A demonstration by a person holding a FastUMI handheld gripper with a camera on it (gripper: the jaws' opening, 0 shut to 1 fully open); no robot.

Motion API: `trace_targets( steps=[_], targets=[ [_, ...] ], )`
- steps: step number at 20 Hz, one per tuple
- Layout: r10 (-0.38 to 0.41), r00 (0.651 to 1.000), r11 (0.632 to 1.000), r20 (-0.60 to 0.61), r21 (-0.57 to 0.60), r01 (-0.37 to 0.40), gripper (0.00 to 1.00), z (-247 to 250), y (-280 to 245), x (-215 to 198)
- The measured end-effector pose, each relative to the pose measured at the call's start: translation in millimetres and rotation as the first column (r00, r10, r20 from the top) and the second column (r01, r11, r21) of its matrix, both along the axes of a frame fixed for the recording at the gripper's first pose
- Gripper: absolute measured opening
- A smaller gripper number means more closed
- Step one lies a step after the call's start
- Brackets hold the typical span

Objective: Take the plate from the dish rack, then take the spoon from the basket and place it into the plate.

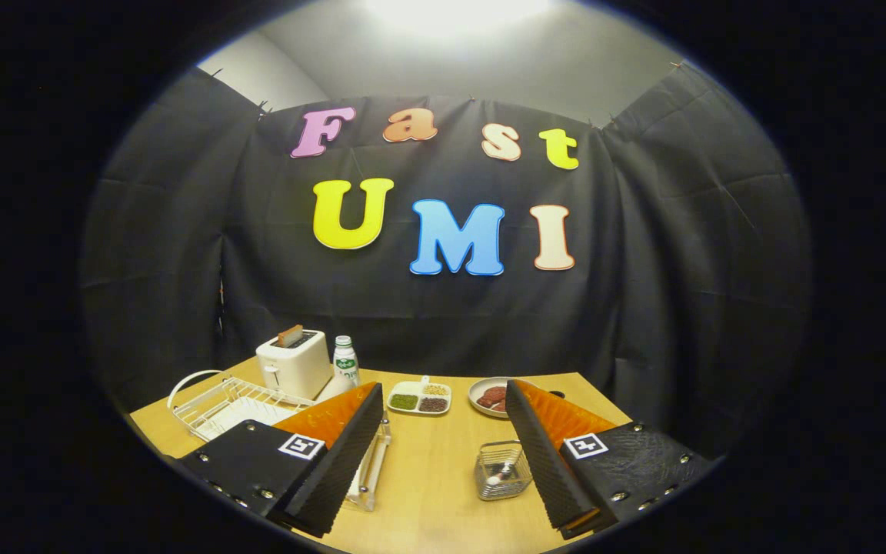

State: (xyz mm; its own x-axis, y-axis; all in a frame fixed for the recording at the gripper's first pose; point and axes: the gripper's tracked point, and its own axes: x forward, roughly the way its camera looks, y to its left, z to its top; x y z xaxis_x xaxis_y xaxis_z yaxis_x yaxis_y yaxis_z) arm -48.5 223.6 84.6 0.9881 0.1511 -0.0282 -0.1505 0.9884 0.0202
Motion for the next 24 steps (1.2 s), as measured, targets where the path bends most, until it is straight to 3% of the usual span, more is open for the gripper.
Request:
trace_targets(
  steps=[5,11,14,18,20,23,24],
  targets=[
    [0.010,0.999,1.000,-0.047,-0.004,-0.010,0.98,-2.5,57.1,12.6],
    [-0.110,0.980,0.992,-0.168,-0.078,0.098,0.97,-34.5,87.8,41.8],
    [-0.137,0.968,0.984,-0.210,-0.137,0.110,0.85,-49.0,104.0,53.9],
    [-0.182,0.951,0.968,-0.250,-0.213,0.129,0.82,-67.9,116.4,68.2],
    [-0.180,0.946,0.964,-0.269,-0.239,0.115,0.65,-76.1,126.0,75.1],
    [-0.207,0.938,0.948,-0.279,-0.294,0.122,0.65,-86.6,130.0,83.6],
    [-0.203,0.938,0.945,-0.280,-0.308,0.112,0.53,-85.7,131.7,83.5]
  ],
)
